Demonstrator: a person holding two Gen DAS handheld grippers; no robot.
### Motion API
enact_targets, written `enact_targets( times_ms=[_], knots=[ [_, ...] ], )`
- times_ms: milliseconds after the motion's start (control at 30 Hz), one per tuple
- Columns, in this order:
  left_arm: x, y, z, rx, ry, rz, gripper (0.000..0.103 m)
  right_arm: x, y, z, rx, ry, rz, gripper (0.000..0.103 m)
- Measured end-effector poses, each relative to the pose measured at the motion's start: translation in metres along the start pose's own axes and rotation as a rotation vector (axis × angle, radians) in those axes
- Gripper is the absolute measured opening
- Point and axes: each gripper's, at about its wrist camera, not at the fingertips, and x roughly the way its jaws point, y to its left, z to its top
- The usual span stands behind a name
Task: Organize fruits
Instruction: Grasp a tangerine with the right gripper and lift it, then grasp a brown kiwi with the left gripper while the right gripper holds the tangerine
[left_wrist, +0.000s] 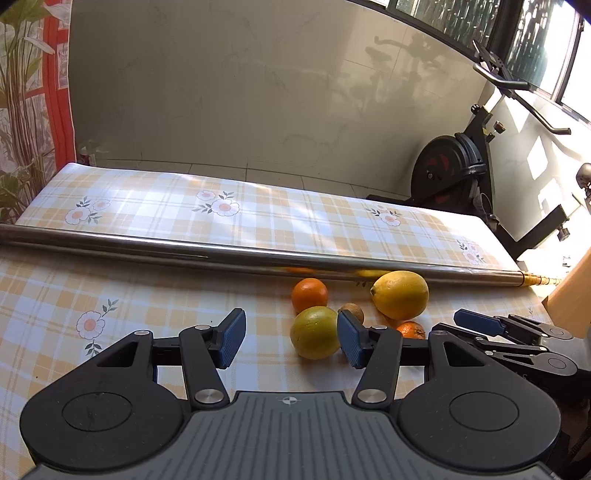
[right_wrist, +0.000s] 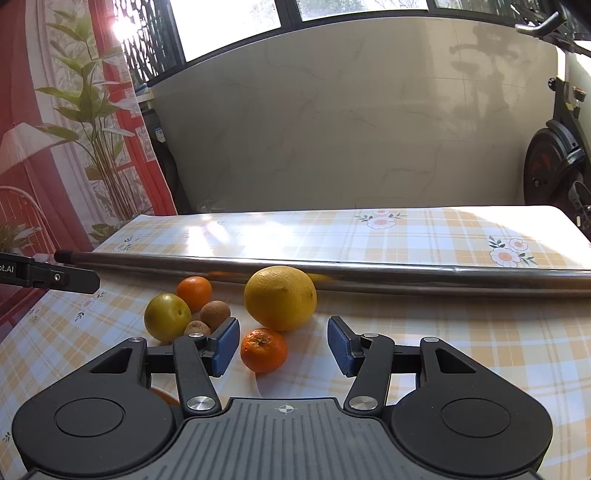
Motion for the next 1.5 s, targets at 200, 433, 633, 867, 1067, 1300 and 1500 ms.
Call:
enact_targets(
  times_ms=[200, 433, 633, 867, 1067, 1300, 1500],
  knots=[
    [0.017, -0.004, 0.004, -0.005, 0.017, -0.015, 0.057, 0.023, 0.005, 0.000, -0.010, 0.070, 0.030, 0.046],
    [0.024, -0.011, 0.000, 0.022, 0.043, -0.042, 0.053, 0.035, 0.011, 0.000, -0.031, 0.109, 0.041, 0.034],
    [0.031, -0.018, -0.007, 0.020, 0.089, -0.076, 0.047, 0.031, 0.011, -0.003, -0.035, 0.110, 0.048, 0.031],
    [0.049, -0.024, -0.010, -0.040, 0.165, -0.130, 0.041, 0.018, 0.007, -0.008, -0.011, 0.095, 0.049, 0.031],
    [0.065, -0.046, -0.009, 0.022, 0.208, -0.135, 0.034, 0.011, 0.001, -0.012, 0.007, 0.092, 0.037, 0.031],
    [0.082, -0.062, -0.009, 0.069, 0.205, -0.090, 0.034, 0.002, -0.006, -0.015, 0.019, 0.078, 0.036, 0.031],
    [0.087, -0.077, -0.012, 0.184, 0.188, -0.029, 0.034, -0.004, -0.007, -0.017, 0.019, 0.072, 0.034, 0.031]
  ],
)
